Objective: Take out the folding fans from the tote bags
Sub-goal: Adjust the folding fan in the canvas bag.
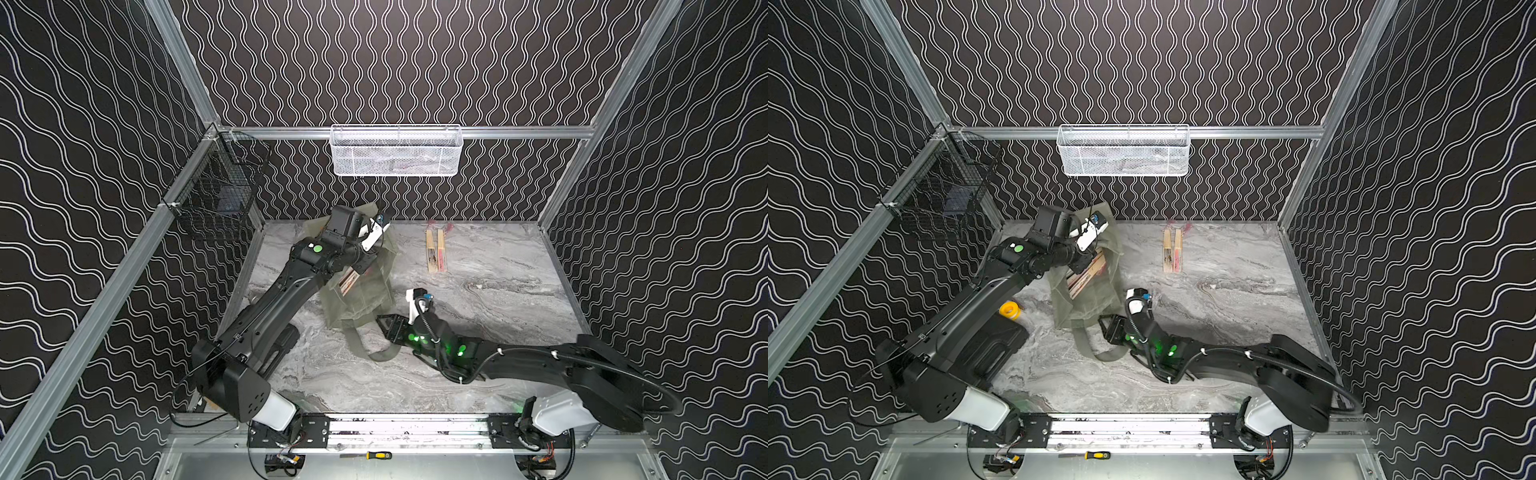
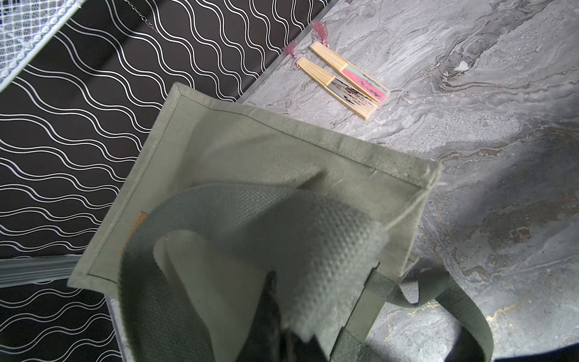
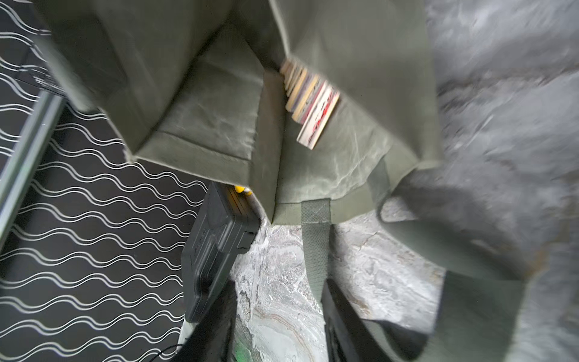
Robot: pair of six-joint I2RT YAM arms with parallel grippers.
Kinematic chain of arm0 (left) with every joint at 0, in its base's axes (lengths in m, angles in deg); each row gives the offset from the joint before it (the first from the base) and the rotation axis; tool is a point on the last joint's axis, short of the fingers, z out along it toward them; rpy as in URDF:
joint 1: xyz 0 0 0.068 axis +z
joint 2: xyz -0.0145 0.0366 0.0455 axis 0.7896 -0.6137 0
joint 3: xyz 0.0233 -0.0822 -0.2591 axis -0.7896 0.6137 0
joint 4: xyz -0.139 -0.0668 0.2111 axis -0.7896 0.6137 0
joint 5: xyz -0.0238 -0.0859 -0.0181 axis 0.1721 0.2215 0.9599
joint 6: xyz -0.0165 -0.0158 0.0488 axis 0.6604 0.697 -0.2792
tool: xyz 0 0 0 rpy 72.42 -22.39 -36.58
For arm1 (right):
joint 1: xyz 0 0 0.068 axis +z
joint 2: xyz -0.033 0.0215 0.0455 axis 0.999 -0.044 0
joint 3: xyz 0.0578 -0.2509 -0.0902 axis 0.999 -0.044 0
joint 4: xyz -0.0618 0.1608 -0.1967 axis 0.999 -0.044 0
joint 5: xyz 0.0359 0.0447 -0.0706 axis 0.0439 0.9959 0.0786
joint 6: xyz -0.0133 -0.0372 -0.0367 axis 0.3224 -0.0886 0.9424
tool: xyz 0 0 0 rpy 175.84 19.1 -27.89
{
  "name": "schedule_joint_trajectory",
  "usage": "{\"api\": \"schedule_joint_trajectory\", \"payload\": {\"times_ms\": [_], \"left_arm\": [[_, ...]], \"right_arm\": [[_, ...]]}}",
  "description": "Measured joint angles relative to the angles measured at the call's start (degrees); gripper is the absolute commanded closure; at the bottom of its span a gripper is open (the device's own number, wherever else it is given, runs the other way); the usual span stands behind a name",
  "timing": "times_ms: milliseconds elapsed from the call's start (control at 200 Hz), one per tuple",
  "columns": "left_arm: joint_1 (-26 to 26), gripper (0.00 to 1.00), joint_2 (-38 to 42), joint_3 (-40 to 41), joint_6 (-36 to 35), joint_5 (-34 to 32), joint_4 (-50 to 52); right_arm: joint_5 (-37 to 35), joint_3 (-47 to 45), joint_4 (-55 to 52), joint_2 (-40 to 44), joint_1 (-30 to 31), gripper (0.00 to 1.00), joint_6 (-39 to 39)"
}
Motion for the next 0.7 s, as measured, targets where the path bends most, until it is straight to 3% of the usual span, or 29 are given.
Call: {"api": "schedule_joint_trajectory", "payload": {"times_ms": [355, 696], "left_arm": [[0.0, 1.00, 0.0, 0.0, 0.1, 0.0, 0.1], [0.0, 1.00, 0.1, -0.1, 0.1, 0.0, 0.2]], "right_arm": [[-4.2, 8.3, 4.4, -14.4, 1.5, 0.55, -5.2], [-7.7, 17.0, 5.7, -25.4, 0.5, 0.55, -3.5]]}}
